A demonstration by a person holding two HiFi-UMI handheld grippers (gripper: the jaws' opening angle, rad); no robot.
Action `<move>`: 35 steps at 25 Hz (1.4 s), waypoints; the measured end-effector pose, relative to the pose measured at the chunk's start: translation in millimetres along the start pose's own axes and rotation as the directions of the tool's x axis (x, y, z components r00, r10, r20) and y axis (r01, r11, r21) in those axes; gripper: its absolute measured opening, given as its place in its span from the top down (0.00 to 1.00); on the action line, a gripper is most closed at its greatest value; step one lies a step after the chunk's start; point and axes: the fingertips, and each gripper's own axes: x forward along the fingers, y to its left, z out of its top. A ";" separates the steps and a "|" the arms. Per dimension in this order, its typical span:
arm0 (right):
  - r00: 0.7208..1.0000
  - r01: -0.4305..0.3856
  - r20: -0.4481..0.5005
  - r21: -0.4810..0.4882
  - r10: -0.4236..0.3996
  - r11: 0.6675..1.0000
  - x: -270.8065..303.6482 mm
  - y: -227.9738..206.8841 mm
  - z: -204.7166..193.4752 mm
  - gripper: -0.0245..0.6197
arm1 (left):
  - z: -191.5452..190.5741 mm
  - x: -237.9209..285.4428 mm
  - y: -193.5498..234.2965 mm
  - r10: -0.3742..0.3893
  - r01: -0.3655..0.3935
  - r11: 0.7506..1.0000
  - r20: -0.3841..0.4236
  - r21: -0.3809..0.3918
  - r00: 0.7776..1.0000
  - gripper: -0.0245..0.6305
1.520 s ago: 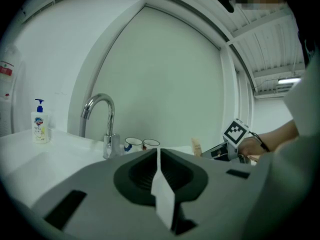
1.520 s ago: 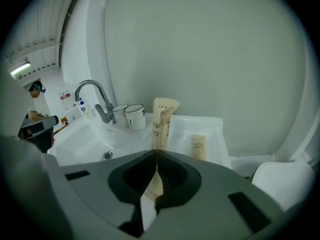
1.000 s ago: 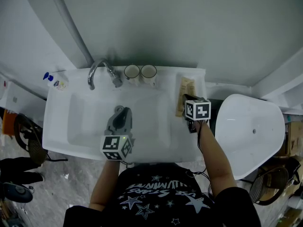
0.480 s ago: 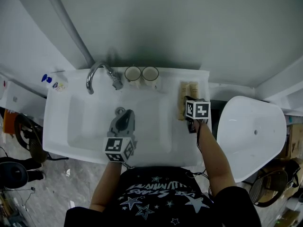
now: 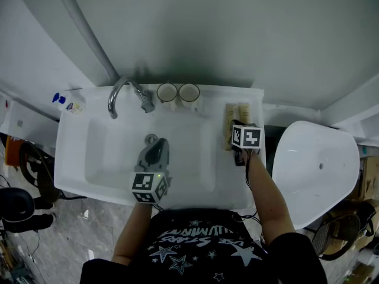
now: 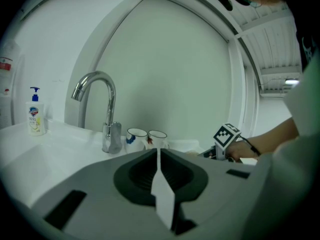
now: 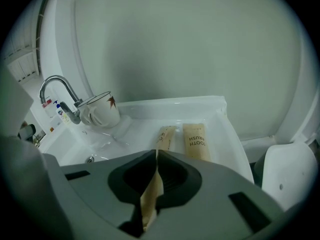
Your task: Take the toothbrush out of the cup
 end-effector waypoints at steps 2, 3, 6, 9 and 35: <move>1.000 0.002 0.007 -0.001 -0.002 1.000 -1.3 -0.3 0.8 0.93 | 0.9 -0.2 -1.2 -0.001 0.001 1.000 0.001 0.003 1.000 0.92; 1.000 0.001 0.012 -0.003 0.000 1.000 -1.9 -0.1 1.3 0.93 | 1.2 -0.3 -1.8 -0.002 0.002 1.000 0.001 0.005 1.000 0.92; 1.000 -0.005 0.028 -0.005 0.005 1.000 -3.3 -0.2 2.1 0.93 | 0.9 -1.7 -2.2 0.003 -0.003 1.000 0.001 0.007 1.000 0.92; 0.999 -0.012 0.050 -0.010 0.012 1.000 -6.6 -0.5 5.5 0.93 | 1.9 -4.7 -2.2 0.012 -0.012 1.000 0.006 0.007 1.000 0.92; 0.963 -0.169 0.182 -0.168 0.200 0.971 -72.3 27.7 6.1 0.85 | -23.8 -115.5 -41.8 0.286 -0.280 0.957 0.078 -0.071 0.955 0.92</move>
